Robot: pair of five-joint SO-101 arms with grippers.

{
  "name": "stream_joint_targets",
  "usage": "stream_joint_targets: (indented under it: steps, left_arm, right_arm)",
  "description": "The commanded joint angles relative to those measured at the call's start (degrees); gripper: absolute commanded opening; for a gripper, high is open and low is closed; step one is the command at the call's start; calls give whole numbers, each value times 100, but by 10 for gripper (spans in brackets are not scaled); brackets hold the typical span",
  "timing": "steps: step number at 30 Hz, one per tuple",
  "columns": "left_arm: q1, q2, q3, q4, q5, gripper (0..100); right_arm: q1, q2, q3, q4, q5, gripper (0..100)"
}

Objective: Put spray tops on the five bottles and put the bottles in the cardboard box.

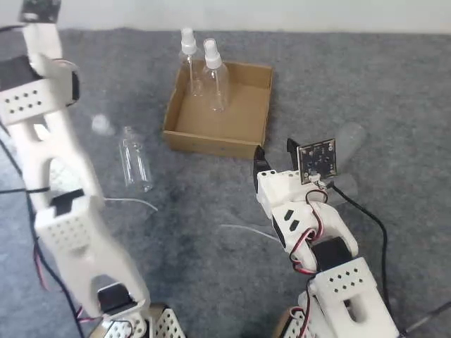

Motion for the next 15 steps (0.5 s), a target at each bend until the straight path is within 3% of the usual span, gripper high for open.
stream_joint_targets:
  steps: [1, 15]
  left_arm:
    - [35, -1275, 813, 202, -132, 9]
    - [1459, -4369, 4708, 0, -246, 9]
  right_arm:
    - [40, -13, -360, -145, 44, 210]
    - [84, -22, -360, -145, 88, 210]
